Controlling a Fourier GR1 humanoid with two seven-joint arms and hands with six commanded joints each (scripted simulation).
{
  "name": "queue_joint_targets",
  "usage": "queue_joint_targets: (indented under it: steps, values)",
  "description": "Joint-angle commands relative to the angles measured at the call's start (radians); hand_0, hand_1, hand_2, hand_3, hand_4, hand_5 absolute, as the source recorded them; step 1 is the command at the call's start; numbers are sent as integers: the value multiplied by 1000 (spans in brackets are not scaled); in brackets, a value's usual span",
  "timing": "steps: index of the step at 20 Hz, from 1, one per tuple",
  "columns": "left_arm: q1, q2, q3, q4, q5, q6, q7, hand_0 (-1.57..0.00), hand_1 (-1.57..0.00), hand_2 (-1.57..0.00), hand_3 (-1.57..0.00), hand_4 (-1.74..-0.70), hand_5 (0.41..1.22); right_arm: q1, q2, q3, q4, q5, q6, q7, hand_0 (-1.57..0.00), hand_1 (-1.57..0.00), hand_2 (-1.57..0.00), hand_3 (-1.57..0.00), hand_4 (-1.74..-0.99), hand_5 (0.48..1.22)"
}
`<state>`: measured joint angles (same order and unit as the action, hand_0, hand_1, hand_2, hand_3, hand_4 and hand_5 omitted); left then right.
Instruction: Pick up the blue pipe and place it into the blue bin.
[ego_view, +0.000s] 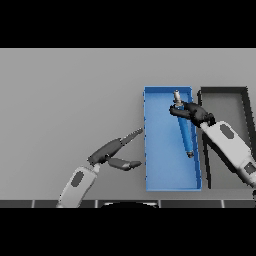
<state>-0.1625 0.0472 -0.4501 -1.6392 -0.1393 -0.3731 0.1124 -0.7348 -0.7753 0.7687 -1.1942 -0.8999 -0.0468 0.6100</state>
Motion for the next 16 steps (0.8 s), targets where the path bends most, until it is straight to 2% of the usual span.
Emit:
queue_joint_targets:
  steps: [1, 3, 4, 5, 8, 10, 11, 12, 16]
  values:
    - [8, 4, -1, -1, 1, -3, -8, 1, 1, 1, 1, -878, 486, -7, 0, 7, 7, 8, 15, 0, -107, -103, -99, -65, -1141, 884]
    - [-1, 2, 3, -15, 9, -3, 14, 1, 1, 1, 1, -878, 480, -16, 8, 21, 29, 30, 28, -2, -68, -66, -63, -41, -1131, 829]
    - [-1, 7, 8, -16, 12, -4, 11, 1, 1, 1, 1, -878, 478, -24, 16, 24, 42, 37, 30, -2, -194, -91, -54, -33, -1131, 809]
    - [-11, 4, 13, -5, 11, -2, 19, 1, 1, 1, 1, -881, 476, -23, 17, 21, 38, 32, 28, -6, -377, -184, -82, -26, -1144, 792]
    - [17, 17, 0, -29, -2, 1, -2, 1, 1, 1, 1, -883, 473, -14, 18, 21, 36, 27, 44, -22, -192, -94, -41, -13, -1156, 790]
    - [8, 8, 1, -20, 1, 1, 18, 1, 1, 1, 1, -885, 476, -16, 14, 8, 38, 11, 46, -19, -123, -60, -26, -8, -1154, 809]
    - [16, 7, -4, -25, -2, 3, 3, 1, 1, 1, 1, -886, 476, -9, 20, 11, 40, 16, 43, -34, -167, -90, -29, -6, -1152, 809]
    - [18, 11, -4, -28, -3, 2, 5, 1, 1, 1, 1, -885, 478, -6, 13, 16, 22, 18, 42, -25, -212, -100, -24, -5, -1152, 804]
    - [28, 4, -16, -31, -6, 2, 9, 1, 1, 1, 1, -885, 480, -3, 14, 23, 14, 30, 39, -38, -212, -100, -24, -5, -1152, 798]
